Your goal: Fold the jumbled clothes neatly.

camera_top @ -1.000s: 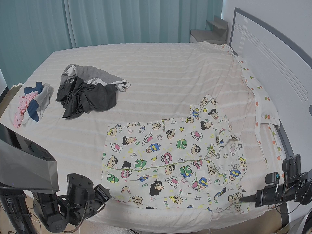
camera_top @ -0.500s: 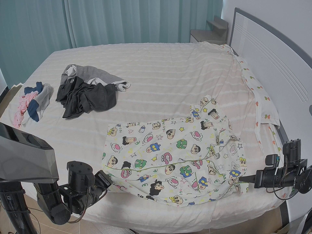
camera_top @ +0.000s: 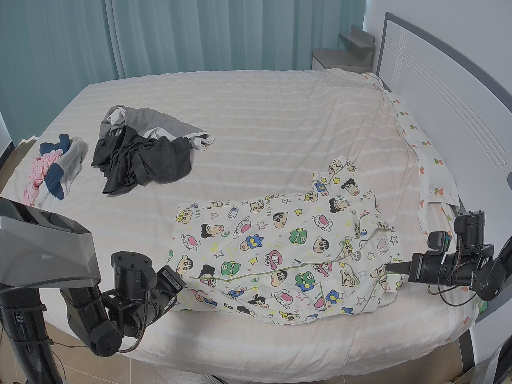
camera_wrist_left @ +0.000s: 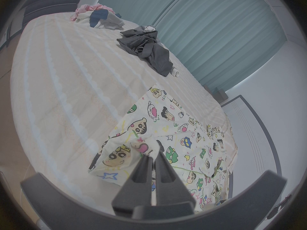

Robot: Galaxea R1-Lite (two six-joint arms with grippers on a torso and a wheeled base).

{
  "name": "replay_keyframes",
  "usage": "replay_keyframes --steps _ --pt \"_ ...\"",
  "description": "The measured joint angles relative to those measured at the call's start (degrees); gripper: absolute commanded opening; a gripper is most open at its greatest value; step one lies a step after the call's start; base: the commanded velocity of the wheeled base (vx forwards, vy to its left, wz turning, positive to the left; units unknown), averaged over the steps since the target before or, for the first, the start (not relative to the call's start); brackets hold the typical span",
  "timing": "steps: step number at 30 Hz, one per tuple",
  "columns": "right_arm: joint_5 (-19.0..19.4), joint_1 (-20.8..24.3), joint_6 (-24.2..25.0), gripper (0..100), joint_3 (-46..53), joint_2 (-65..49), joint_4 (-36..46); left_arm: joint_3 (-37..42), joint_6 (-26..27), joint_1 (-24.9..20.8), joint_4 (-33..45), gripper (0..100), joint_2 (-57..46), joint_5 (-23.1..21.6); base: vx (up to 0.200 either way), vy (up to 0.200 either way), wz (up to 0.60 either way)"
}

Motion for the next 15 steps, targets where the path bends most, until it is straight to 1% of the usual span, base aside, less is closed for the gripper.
replay_keyframes --steps 7,15 --pt "-0.1 -1.2 1.4 0 -2.0 5.7 -8.5 -3.2 0.2 0.6 0.5 0 1.9 -0.1 0.000 0.000 0.00" --pt "-0.7 -2.1 3.4 0 -5.7 12.8 -15.2 -9.0 0.4 3.0 6.4 0 3.0 -2.3 0.000 0.000 0.00"
